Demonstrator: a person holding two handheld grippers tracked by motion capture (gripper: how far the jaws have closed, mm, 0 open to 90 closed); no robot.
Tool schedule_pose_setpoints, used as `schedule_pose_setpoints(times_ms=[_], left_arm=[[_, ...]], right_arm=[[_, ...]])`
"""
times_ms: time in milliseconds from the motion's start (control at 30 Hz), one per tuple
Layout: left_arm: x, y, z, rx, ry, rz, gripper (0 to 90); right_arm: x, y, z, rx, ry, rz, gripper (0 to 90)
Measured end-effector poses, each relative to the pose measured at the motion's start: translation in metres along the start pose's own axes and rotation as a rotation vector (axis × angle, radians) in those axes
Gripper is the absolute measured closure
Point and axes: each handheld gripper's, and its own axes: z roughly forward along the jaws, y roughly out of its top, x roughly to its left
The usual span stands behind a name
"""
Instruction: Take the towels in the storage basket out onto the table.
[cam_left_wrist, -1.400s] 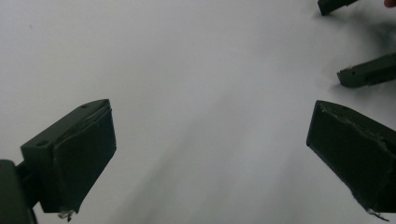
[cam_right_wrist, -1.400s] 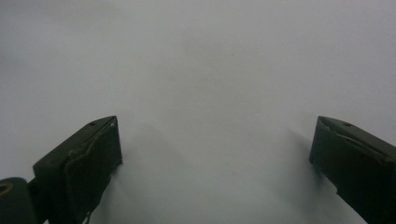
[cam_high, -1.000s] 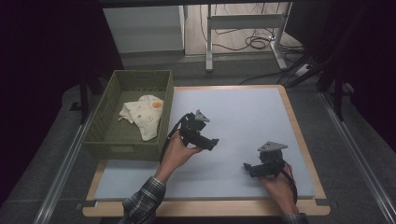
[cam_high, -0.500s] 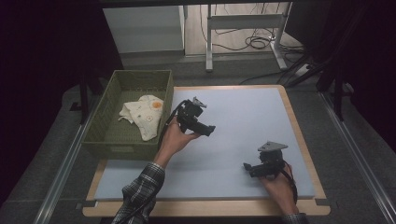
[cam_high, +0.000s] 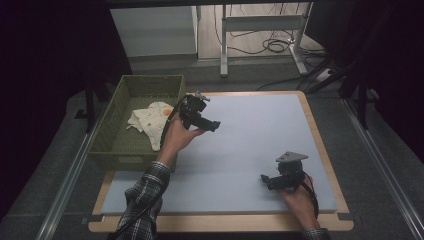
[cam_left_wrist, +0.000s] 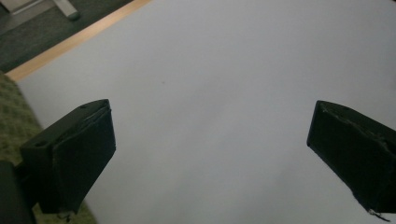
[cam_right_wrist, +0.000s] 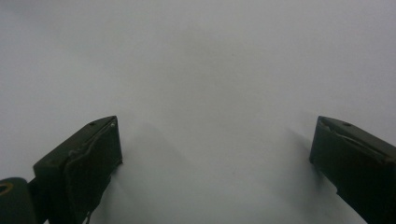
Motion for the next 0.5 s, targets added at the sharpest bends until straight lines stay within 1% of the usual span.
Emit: schedule_pose_setpoints(times_ms=[67,100,167,200,233,267,367,400,433,467,500], left_arm=[[0.007,0.0,-0.003,-0.003,0.012,-0.012,1.5],[0.014,0.0,-0.006,-0.003,0.023,-0.022,1.5],[0.023,-0.001,-0.009,-0.003,0.039,-0.037,1.6],[0.026,-0.001,-0.01,-0.002,0.045,-0.043,1.7],[0.026,-0.001,-0.01,-0.002,0.045,-0.043,1.7],[0.033,-0.002,-0.013,-0.002,0.058,-0.048,1.7],[0.045,-0.004,-0.017,-0.003,0.079,-0.071,2.0],[0.052,-0.006,-0.02,-0.001,0.098,-0.081,2.1],[0.055,-0.006,-0.021,0.003,0.104,-0.083,2.2],[0.055,-0.006,-0.021,0.003,0.104,-0.083,2.1],[0.065,-0.01,-0.023,0.011,0.124,-0.097,2.1]], right_arm=[[0.0,0.0,0.0,-0.001,0.0,-0.002,2.2],[0.0,0.0,0.0,0.0,0.0,-0.002,2.2],[0.0,0.0,0.0,-0.001,0.0,-0.002,2.2],[0.0,0.0,0.0,0.0,0.0,-0.002,2.2],[0.0,0.0,0.0,0.0,0.0,-0.002,2.2],[0.0,0.0,0.0,-0.001,0.0,-0.002,2.2],[0.0,0.0,0.0,0.0,0.0,-0.002,2.2],[0.0,0.0,0.0,0.0,0.0,-0.002,2.2],[0.0,0.0,0.0,0.0,0.0,-0.002,2.2],[0.0,0.0,0.0,0.0,0.0,-0.002,2.2],[0.0,0.0,0.0,0.0,0.0,-0.002,2.2]])
